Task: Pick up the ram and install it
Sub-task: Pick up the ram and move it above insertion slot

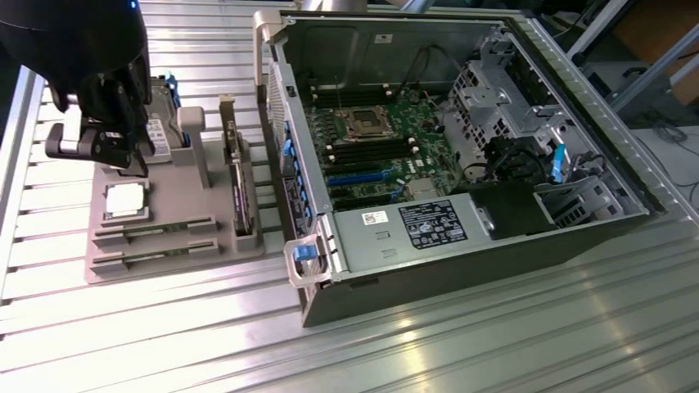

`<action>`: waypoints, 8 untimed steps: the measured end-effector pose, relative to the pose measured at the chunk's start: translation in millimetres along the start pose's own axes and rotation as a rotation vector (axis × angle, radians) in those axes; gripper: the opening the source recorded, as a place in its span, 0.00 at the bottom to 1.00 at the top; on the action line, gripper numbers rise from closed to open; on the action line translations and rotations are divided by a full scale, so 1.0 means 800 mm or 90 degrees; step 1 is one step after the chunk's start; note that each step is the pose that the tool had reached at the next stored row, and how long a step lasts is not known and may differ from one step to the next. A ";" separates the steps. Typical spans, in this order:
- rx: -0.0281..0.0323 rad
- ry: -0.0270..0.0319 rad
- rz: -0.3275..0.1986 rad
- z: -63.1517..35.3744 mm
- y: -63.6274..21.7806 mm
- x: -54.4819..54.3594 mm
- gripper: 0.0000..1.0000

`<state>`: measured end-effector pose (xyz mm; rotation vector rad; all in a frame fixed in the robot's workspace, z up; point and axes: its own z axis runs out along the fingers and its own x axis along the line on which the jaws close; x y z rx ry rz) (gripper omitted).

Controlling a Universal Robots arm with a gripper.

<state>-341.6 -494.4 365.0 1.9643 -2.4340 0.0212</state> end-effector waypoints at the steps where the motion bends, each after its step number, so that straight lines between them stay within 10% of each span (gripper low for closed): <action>1: 0.0000 0.0000 0.000 0.000 0.000 0.000 0.30; 8: 0.0000 0.0000 0.000 0.002 0.000 0.000 0.30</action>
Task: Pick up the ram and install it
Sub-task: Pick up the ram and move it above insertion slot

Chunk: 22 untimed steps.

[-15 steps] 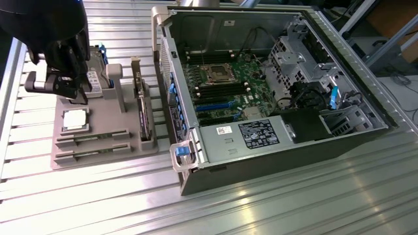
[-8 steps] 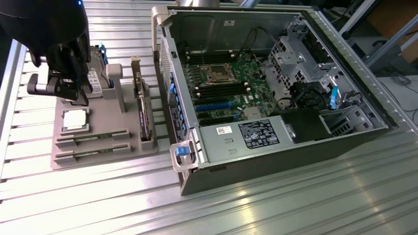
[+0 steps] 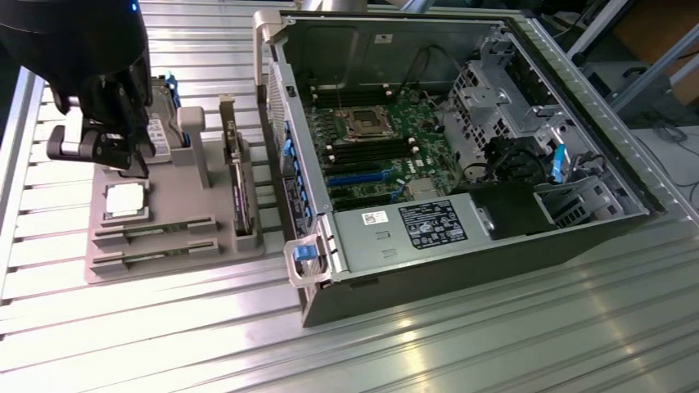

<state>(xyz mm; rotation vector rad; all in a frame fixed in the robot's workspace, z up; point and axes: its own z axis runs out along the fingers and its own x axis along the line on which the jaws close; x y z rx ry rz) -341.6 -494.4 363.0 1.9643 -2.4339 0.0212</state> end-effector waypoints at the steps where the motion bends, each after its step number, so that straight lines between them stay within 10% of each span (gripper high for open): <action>1: 0.0000 0.0000 0.000 0.000 0.000 0.000 0.30; 22: 0.0000 0.0000 0.000 0.012 0.000 0.000 0.30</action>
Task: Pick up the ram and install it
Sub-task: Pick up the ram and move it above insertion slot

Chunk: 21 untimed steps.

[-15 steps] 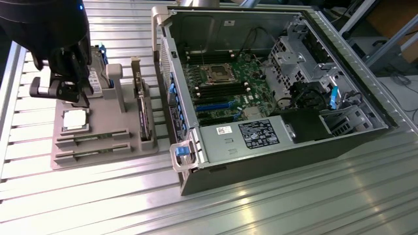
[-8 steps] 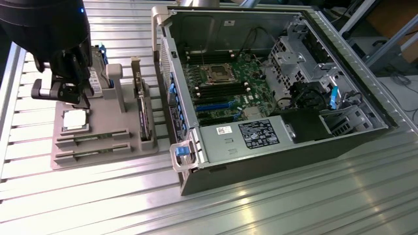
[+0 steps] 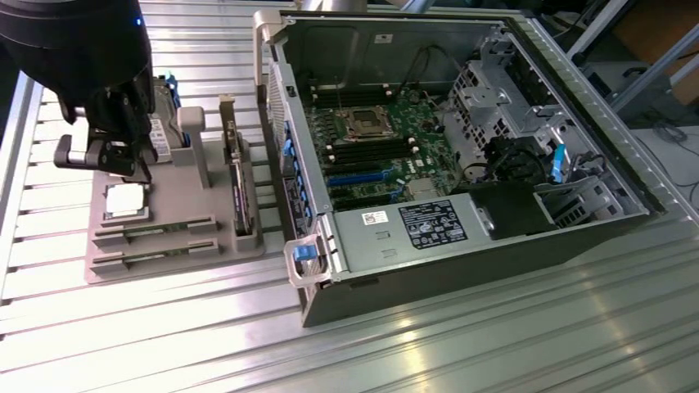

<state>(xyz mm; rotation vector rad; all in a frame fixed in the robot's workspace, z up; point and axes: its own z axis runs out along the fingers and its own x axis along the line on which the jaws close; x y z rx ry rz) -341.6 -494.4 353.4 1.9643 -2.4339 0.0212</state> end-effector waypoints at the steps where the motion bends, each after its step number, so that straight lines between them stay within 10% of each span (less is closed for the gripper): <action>1: 0.0000 0.0000 0.000 0.000 0.000 0.000 0.30; 21: 0.0000 0.0000 0.000 0.016 0.000 0.000 0.30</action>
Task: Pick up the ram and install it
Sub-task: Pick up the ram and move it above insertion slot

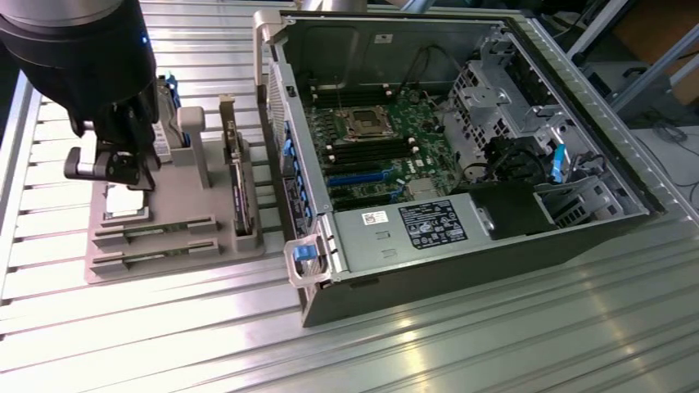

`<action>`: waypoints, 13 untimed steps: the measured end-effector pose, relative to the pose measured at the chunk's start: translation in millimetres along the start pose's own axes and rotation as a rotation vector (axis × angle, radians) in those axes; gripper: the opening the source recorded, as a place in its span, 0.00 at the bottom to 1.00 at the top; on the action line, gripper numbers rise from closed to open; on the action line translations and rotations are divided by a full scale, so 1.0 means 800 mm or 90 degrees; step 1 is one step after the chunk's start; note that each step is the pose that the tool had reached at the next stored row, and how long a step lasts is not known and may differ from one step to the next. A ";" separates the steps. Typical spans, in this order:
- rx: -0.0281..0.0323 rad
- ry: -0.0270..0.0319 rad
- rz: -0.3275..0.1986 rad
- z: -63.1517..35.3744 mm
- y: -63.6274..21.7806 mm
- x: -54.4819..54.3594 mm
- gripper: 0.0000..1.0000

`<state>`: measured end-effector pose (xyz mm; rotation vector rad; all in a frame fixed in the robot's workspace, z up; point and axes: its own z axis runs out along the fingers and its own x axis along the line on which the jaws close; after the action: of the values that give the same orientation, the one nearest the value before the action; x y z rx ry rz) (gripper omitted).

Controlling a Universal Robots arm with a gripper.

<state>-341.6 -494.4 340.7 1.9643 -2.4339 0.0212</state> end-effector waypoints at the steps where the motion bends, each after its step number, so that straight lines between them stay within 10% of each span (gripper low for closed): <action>1: -0.0001 0.0001 0.000 0.001 0.000 0.000 0.30; 13: 0.0000 0.0003 0.000 0.009 0.000 0.000 0.30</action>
<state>-341.6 -494.4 333.4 1.9648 -2.4331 0.0217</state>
